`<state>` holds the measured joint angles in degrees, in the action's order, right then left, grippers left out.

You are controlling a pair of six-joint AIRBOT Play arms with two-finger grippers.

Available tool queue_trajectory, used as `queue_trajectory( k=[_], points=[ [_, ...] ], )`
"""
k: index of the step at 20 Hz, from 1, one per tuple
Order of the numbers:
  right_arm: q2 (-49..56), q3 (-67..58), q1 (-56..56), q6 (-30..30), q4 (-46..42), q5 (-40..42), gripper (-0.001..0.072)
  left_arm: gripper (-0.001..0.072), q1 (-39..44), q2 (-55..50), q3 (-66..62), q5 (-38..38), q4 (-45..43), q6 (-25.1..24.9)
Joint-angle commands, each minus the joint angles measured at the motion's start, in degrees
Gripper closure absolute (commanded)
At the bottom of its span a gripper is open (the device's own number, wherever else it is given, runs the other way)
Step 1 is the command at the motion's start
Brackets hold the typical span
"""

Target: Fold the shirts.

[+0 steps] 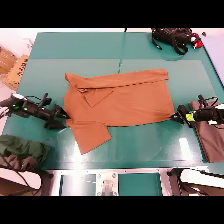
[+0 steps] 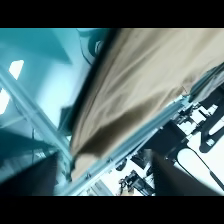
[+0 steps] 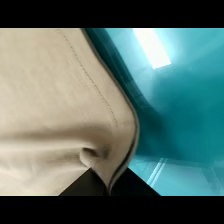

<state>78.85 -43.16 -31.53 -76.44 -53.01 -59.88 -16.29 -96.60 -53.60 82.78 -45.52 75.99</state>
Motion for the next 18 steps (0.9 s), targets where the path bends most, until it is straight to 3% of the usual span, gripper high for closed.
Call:
queue_trajectory(
  k=[1,3,5,6,7,10,15,16,17,18],
  points=[
    [-0.07,-0.07,0.96,0.68,1.62,0.13,0.0697,0.0295,3.91,-0.07,1.95,-7.45,0.74,0.07],
    [-0.07,-0.09,1.09,1.6,1.68,0.09,0.0698,0.0467,4.28,-0.07,1.95,-8.09,1.07,0.07],
    [-0.07,-0.09,1.09,1.99,1.64,0.11,0.0698,0.0476,4.17,0.0,1.22,-7.72,0.96,0.07],
    [-0.07,-0.09,1.09,1.99,1.64,0.11,0.0698,0.0551,4.17,0.0,0.52,-7.02,0.96,0.02],
    [-0.07,-0.09,1.09,2.01,1.62,0.11,0.0698,0.0686,4.17,0.02,-0.33,-5.99,0.92,-0.17],
    [-0.09,-0.09,1.09,2.34,1.57,-0.39,0.0698,0.0686,4.17,2.05,-1.2,-4.26,0.04,0.0],
    [-0.09,-0.07,1.09,3.23,1.62,-0.55,0.0698,0.0683,4.22,15.3,-0.87,-5.88,-8.79,1.07],
    [-0.09,-0.07,1.09,3.23,1.6,-0.55,0.0697,0.0506,4.24,16.83,0.11,-6.01,-8.72,0.98],
    [-0.09,-0.07,1.09,3.21,1.6,-0.85,0.0693,0.0235,4.24,17.73,1.42,-6.21,-8.66,1.22],
    [-0.09,-0.11,1.01,3.21,1.53,-1.22,0.0594,0.0193,4.22,18.1,2.84,-6.36,-8.63,1.49]
  ],
)
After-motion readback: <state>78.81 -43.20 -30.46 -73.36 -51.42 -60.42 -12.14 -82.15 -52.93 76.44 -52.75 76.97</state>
